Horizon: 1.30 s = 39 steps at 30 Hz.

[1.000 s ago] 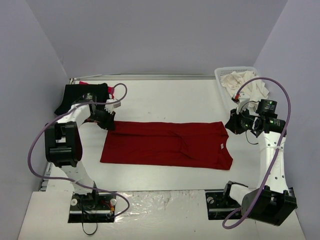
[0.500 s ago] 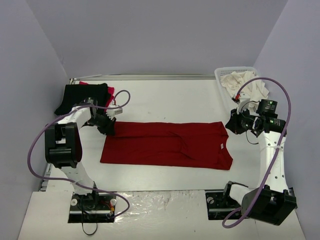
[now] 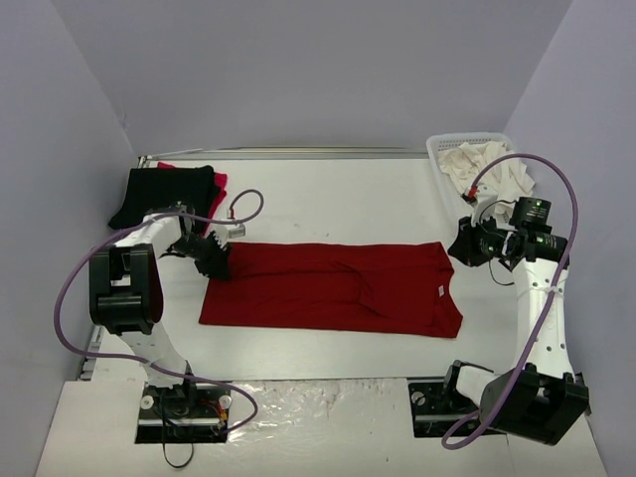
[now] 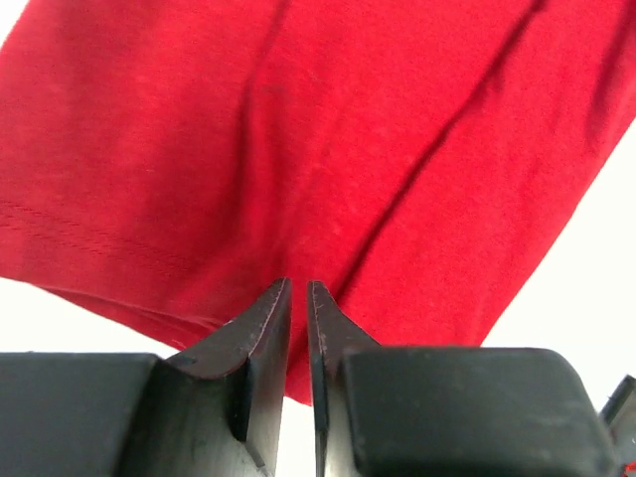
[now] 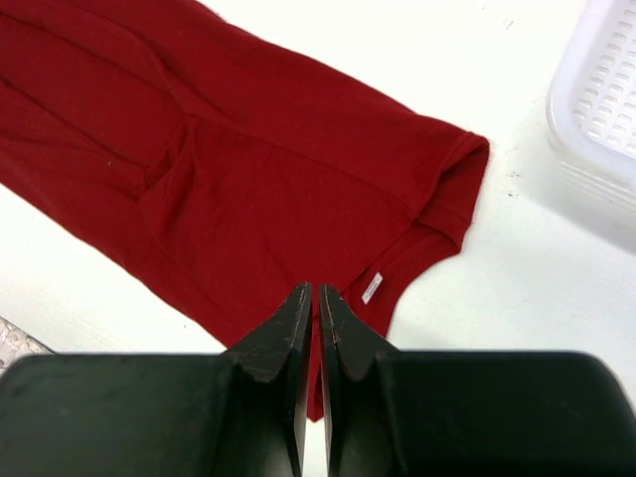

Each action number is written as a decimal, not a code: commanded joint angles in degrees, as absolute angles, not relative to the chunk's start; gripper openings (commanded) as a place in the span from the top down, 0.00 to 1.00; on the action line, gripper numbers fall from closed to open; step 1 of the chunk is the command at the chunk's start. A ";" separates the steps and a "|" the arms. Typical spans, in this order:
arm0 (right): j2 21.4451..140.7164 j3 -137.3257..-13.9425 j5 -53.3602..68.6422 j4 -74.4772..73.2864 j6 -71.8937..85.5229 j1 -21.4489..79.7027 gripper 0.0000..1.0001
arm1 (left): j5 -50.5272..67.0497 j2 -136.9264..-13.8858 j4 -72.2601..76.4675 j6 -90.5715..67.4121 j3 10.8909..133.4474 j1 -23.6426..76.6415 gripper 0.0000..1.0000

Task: Fold and stack the t-shirts
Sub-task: Fold the other side of the tshirt into a rectangle

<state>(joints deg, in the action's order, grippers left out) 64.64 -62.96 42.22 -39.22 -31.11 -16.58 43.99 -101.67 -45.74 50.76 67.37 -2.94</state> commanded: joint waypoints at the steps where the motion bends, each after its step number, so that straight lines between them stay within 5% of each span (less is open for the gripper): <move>1: 65.39 -62.67 41.93 -39.46 -30.59 -17.14 0.96 | 47.20 -99.05 -50.44 55.89 67.33 -2.55 0.88; 13: 65.74 -62.58 41.48 -39.29 -30.23 -17.23 0.91 | 46.40 -97.30 -51.95 57.84 66.71 -2.02 0.87; 18: 65.83 -62.58 41.48 -39.20 -30.15 -17.31 0.85 | 49.91 -96.59 -53.61 57.22 70.38 -1.67 0.68; 26: 66.01 -62.49 41.40 -39.11 -30.15 -17.40 0.83 | 49.40 -101.68 -52.38 55.20 76.37 -1.41 0.58; 39: 66.80 -62.49 41.22 -39.11 -30.23 -17.67 0.82 | 46.06 -106.26 -50.45 55.46 77.52 -1.32 0.57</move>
